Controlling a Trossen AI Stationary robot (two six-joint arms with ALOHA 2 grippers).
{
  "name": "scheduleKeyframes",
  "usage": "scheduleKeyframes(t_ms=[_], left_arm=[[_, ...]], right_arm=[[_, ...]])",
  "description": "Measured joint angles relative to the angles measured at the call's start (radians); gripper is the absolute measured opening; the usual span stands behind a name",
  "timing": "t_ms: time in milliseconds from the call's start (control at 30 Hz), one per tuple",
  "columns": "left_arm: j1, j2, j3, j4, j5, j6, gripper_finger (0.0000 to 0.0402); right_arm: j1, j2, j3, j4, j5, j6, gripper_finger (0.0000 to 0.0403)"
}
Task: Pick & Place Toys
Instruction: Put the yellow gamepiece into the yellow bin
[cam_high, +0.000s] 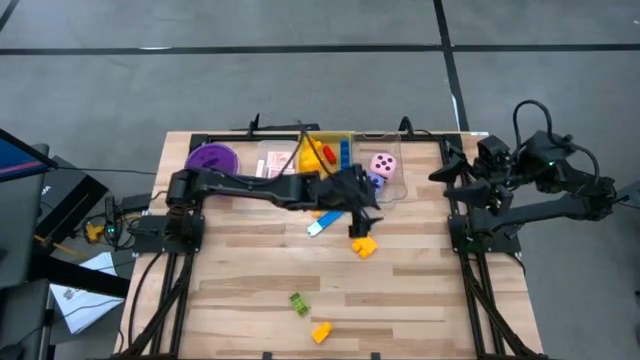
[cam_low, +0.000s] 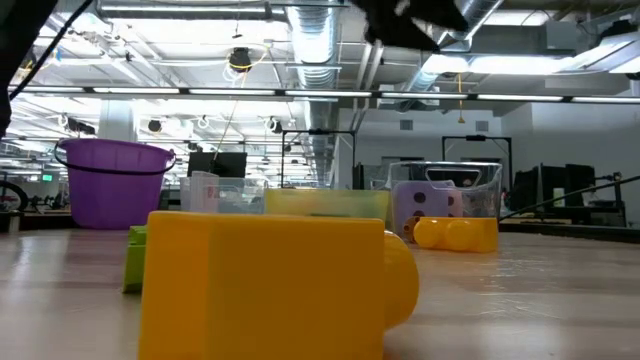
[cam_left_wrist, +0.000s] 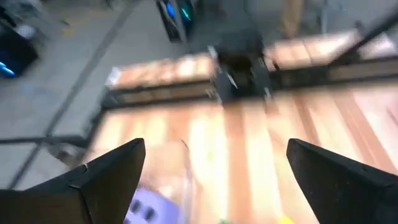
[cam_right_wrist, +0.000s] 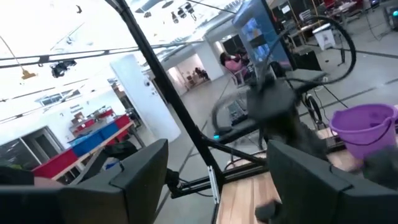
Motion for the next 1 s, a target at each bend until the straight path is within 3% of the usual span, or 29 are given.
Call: scheduleKeyframes(t_ms=[467, 833, 1000], left_arm=[[-0.051, 0.159, 0.000, -0.164, 0.281, 0.008, 0.0388], [-0.039, 0.285, -0.002, -0.181, 0.317, 0.128, 0.0384], [-0.040, 0.301, -0.002, -0.180, 0.268, 0.247, 0.0383]], right_arm=[[0.000, 0.004, 0.000, 0.004, -0.015, 0.003, 0.0266], [0.000, 0.004, 0.000, -0.008, -0.023, 0.003, 0.0266], [0.000, 0.004, 0.000, -0.040, -0.024, 0.003, 0.0266]])
